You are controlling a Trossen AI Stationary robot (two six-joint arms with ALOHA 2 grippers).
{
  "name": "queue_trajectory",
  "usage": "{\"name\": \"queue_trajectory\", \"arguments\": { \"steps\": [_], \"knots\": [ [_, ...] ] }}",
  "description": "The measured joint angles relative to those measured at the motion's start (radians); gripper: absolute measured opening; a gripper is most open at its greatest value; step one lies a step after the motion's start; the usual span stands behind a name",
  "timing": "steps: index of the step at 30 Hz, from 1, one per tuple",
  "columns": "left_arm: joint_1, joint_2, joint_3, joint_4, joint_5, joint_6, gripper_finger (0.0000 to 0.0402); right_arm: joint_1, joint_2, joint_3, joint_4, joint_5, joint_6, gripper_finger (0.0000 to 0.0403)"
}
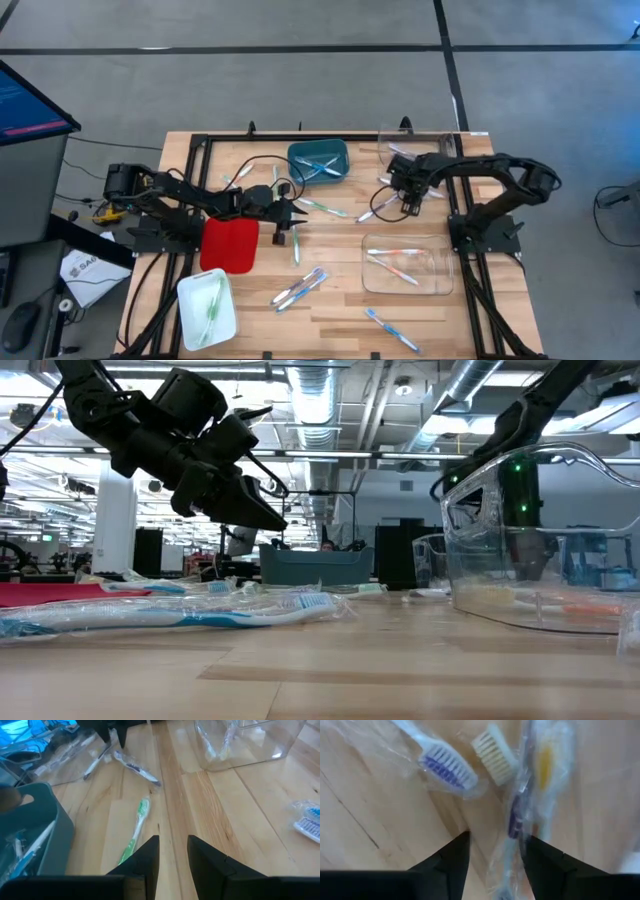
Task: Pick & Place Toothbrushes
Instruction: Put the purple toothbrush into the top transparent bin
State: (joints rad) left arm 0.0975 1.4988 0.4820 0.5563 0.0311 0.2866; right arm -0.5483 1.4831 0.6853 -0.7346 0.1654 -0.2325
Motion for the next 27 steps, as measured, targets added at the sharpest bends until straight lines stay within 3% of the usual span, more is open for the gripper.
{"name": "queue_trajectory", "arguments": {
  "steps": [6,12,18,24,27],
  "knots": [
    [0.000,0.000,0.000,0.001,0.000,0.000,0.0094,0.032,0.081,0.021,-0.028,0.012,0.019,0.0155],
    [0.014,0.000,0.000,0.001,0.000,-0.001,0.0094,0.058,0.044,0.064,-0.075,-0.021,0.049,0.0130],
    [0.014,0.000,-0.002,0.001,0.000,-0.006,0.0094,0.056,-0.016,0.079,-0.077,-0.011,0.102,0.0086],
    [0.014,0.000,-0.002,0.001,0.000,-0.007,0.0094,0.063,-0.025,0.080,-0.134,-0.011,0.129,0.0013],
    [0.014,0.000,-0.002,0.002,0.000,-0.007,0.0094,0.077,-0.025,0.080,-0.140,-0.011,0.129,0.0010]
  ]
}}
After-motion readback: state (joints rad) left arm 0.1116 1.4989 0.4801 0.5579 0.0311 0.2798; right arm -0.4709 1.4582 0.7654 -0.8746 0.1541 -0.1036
